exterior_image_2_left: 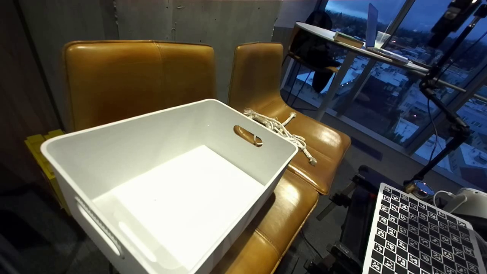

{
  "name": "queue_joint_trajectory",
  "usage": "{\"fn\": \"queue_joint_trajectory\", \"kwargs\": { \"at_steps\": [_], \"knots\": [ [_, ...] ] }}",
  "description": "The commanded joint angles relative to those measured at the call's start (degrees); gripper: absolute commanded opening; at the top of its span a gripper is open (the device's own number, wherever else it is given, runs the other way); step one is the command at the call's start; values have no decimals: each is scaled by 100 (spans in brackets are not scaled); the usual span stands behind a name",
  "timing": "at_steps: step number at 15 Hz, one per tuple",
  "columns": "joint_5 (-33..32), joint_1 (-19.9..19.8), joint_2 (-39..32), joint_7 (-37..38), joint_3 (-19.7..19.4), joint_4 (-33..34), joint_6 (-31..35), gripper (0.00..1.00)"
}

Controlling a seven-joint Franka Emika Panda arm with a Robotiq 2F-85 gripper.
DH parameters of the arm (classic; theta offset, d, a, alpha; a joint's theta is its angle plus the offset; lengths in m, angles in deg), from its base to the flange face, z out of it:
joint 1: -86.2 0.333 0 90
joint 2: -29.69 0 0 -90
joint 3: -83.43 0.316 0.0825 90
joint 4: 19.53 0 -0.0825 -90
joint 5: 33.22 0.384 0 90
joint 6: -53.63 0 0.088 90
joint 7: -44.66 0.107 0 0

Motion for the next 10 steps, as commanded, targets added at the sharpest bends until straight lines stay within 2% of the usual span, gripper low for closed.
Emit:
{"fn": "queue_joint_trajectory", "kwargs": {
  "at_steps": [1,7,10],
  "knots": [
    [394,54,-1143,-764,-30,722,156,100],
    [72,-175,-2524,-2513,198,1768,-340,100],
    [-306,-283,-2891,-3074,422,1932,-254,100]
  ]
}}
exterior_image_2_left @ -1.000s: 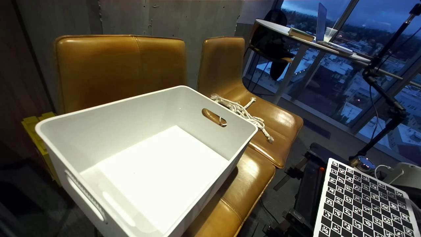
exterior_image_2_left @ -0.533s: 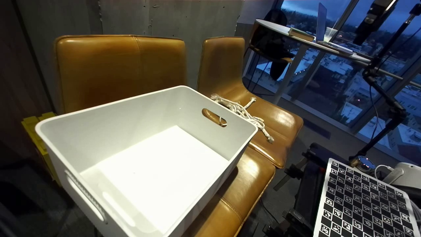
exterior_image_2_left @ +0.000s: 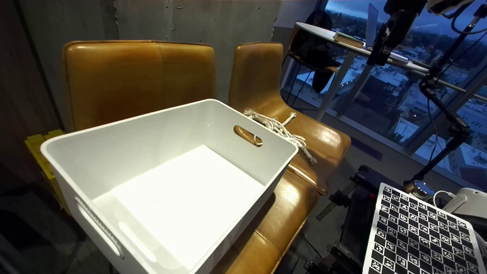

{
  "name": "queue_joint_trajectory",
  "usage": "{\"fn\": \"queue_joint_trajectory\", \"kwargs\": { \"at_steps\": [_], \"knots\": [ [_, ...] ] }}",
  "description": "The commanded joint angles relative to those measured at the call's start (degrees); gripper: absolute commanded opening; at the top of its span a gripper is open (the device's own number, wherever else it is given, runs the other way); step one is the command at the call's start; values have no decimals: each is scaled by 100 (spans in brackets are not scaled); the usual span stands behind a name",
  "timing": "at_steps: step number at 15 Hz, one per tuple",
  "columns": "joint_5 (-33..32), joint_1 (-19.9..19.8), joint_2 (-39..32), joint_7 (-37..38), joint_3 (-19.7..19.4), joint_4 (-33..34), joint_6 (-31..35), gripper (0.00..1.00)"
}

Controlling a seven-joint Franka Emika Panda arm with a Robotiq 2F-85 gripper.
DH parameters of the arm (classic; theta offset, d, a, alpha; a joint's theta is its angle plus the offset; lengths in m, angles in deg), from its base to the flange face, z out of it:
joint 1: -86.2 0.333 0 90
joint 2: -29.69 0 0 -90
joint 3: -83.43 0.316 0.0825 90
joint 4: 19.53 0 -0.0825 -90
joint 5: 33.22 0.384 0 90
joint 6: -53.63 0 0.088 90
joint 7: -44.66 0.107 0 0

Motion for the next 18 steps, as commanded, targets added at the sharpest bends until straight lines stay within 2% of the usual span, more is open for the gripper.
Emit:
{"fn": "queue_joint_trajectory", "kwargs": {
  "at_steps": [1,8,10,11,14,18],
  "knots": [
    [-512,-195,-482,-650,355,357,-52,100],
    [-1910,-125,-1086,-1162,842,338,685,100],
    [-2281,-83,-1191,-1184,962,267,1136,100],
    [-2320,-75,-1244,-1109,1027,222,1388,100],
    [-1915,-115,-1442,-838,1244,8,2260,100],
    [-1359,-201,-1684,-927,1531,-276,3265,100]
  ]
}}
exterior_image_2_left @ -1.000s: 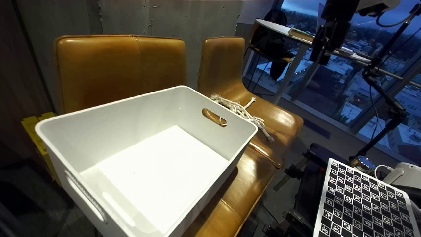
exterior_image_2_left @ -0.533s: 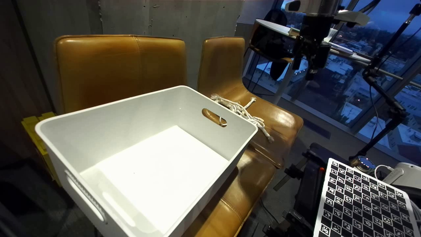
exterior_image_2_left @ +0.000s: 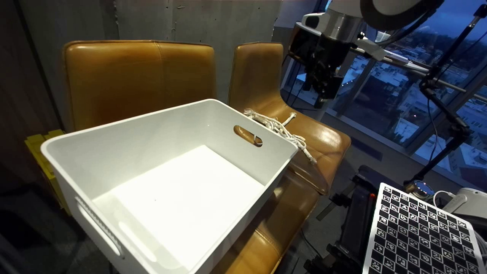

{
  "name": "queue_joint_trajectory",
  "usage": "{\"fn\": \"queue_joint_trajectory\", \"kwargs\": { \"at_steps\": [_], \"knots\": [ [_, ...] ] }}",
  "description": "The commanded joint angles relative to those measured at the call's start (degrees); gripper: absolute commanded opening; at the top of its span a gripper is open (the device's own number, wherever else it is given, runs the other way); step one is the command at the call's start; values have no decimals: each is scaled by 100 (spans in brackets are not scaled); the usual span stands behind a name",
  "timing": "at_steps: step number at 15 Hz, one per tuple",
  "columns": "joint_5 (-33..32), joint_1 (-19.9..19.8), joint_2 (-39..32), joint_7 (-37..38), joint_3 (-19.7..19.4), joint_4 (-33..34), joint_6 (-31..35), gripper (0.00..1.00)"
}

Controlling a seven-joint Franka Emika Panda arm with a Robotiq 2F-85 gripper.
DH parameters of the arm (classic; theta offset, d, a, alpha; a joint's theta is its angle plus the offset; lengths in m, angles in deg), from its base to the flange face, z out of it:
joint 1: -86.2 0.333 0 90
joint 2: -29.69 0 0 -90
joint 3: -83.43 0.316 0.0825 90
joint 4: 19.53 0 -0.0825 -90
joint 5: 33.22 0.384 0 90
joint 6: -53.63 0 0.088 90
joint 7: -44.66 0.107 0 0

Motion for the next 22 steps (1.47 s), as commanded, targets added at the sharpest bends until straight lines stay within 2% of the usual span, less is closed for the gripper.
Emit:
{"fn": "queue_joint_trajectory", "kwargs": {
  "at_steps": [1,4,8,16,22],
  "knots": [
    [409,-157,-196,-144,275,-198,829,100],
    [369,-206,-565,-298,358,-89,1379,100],
    [274,-342,-1196,-563,418,327,1744,100],
    [222,-423,-2420,-756,578,1589,1566,100],
    [45,-359,-2889,-745,593,1895,1658,100]
  ]
}}
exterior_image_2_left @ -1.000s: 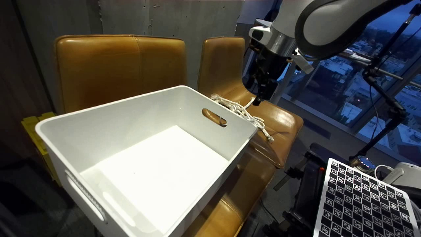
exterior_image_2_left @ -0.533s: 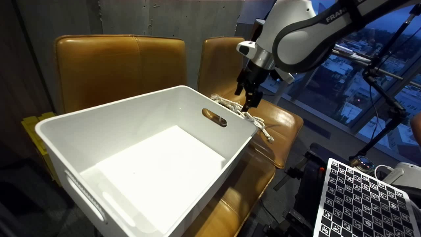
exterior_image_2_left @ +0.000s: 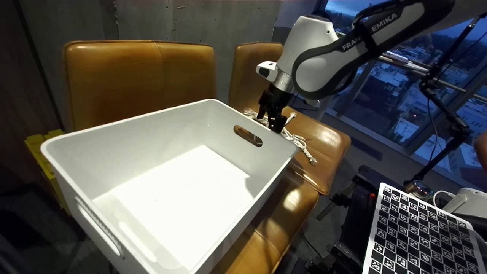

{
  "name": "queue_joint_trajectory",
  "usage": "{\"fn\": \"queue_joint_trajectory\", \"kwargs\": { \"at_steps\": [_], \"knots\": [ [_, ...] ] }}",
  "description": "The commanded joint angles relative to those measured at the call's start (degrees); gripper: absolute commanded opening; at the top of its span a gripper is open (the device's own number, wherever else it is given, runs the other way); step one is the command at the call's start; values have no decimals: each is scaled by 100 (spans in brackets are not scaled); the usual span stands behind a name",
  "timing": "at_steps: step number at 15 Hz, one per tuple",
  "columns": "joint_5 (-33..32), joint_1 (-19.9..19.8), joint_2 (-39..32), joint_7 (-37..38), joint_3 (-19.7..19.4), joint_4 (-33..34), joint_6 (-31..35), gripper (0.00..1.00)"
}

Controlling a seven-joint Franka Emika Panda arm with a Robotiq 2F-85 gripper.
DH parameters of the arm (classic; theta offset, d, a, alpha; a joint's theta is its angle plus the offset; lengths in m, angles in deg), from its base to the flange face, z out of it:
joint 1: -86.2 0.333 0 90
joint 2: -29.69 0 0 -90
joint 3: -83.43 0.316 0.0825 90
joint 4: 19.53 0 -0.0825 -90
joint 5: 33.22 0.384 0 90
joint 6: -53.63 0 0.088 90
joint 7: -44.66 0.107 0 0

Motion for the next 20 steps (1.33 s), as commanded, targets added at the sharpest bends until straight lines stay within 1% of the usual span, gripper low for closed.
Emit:
{"fn": "queue_joint_trajectory", "kwargs": {
  "at_steps": [1,2,3,4,5,8,14,15,18,19,20],
  "knots": [
    [-192,-24,-237,-74,68,188,41,100],
    [-261,-6,-237,-75,58,109,124,98],
    [-320,1,-236,-82,56,38,195,80],
    [-378,4,-203,-96,63,-89,307,73],
    [-436,12,-191,-92,61,-159,380,71],
    [-560,57,-161,-14,38,-344,641,46],
    [-607,241,-7,281,-45,-513,905,3],
    [-602,262,50,354,-51,-548,907,0],
    [-611,341,321,666,-144,-654,871,0],
    [-621,370,481,797,-196,-737,888,1],
    [-607,398,817,975,-250,-935,793,1]
  ]
}}
